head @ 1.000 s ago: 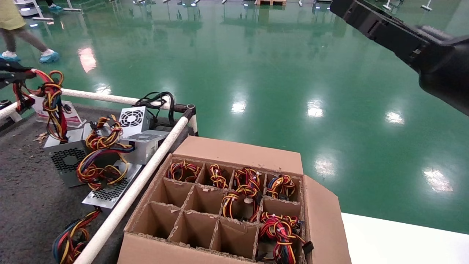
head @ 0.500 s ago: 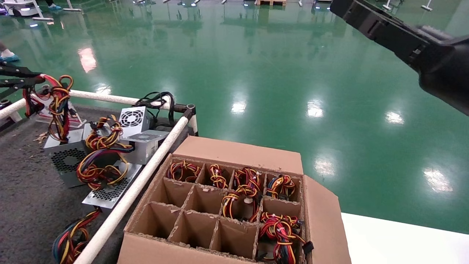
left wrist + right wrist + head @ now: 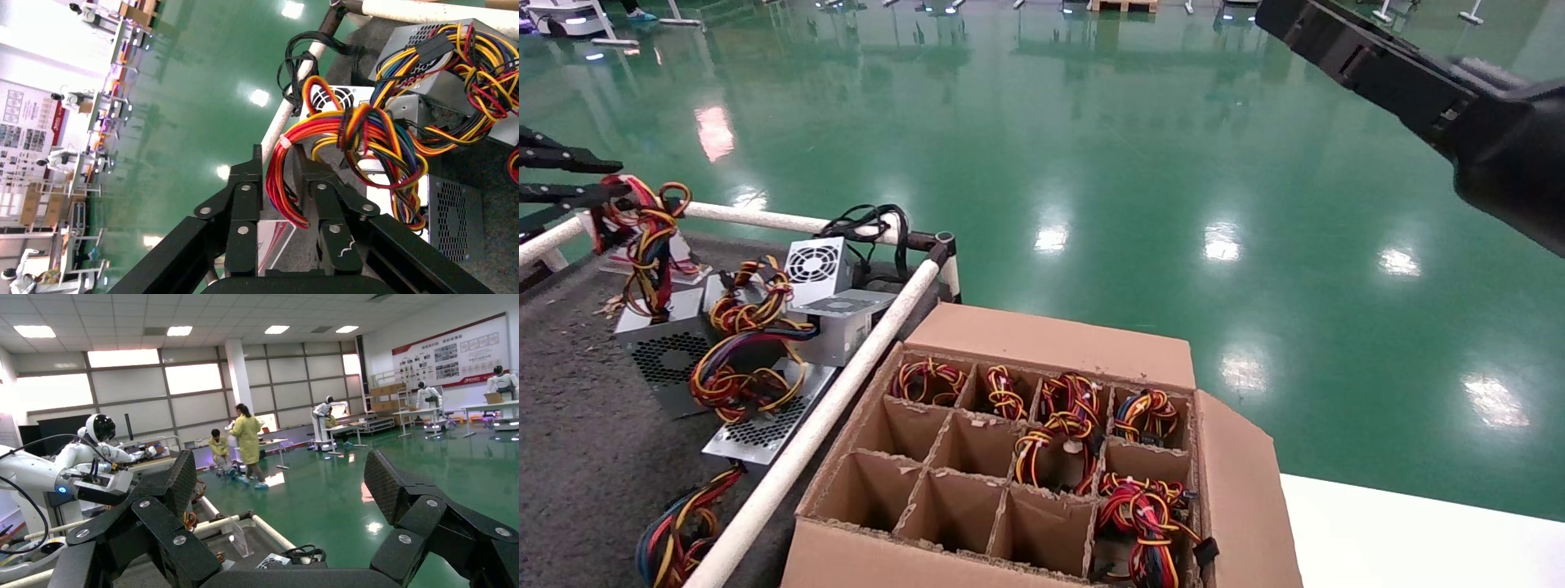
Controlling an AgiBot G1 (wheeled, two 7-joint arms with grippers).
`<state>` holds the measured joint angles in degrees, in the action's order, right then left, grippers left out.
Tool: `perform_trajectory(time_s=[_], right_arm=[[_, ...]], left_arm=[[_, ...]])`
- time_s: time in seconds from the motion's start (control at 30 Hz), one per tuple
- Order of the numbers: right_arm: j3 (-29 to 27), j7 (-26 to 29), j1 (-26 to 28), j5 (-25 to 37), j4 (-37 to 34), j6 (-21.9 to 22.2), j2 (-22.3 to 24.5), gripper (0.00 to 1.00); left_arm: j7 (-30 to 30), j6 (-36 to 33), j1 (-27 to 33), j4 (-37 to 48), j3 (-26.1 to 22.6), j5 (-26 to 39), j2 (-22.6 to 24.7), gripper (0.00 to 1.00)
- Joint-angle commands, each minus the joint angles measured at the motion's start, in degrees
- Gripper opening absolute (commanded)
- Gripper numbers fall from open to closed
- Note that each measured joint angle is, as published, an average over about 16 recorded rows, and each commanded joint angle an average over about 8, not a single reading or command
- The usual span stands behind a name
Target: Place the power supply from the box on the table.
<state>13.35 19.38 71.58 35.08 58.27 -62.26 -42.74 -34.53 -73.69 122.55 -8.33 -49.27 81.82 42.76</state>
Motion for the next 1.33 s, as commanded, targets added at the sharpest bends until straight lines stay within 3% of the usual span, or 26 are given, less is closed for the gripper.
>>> perform_trajectory(time_s=[0.03, 0.93, 1.33], right_arm=[[0.0, 0.0, 0.0, 0.0, 0.0, 0.0, 0.0, 1.0], [0.0, 0.0, 0.0, 0.0, 0.0, 0.0, 0.0, 1.0], [0.0, 0.0, 0.0, 0.0, 0.0, 0.0, 0.0, 1.0]], left_arm=[[0.2, -0.2, 0.0, -0.2, -0.2, -0.1, 0.0, 1.0], [4.6, -2.6, 2.8, -4.4, -3.5, 2.2, 0.5, 1.0], [6.3, -3.9, 2.2, -6.1, -1.6, -1.5, 1.2, 1.0]])
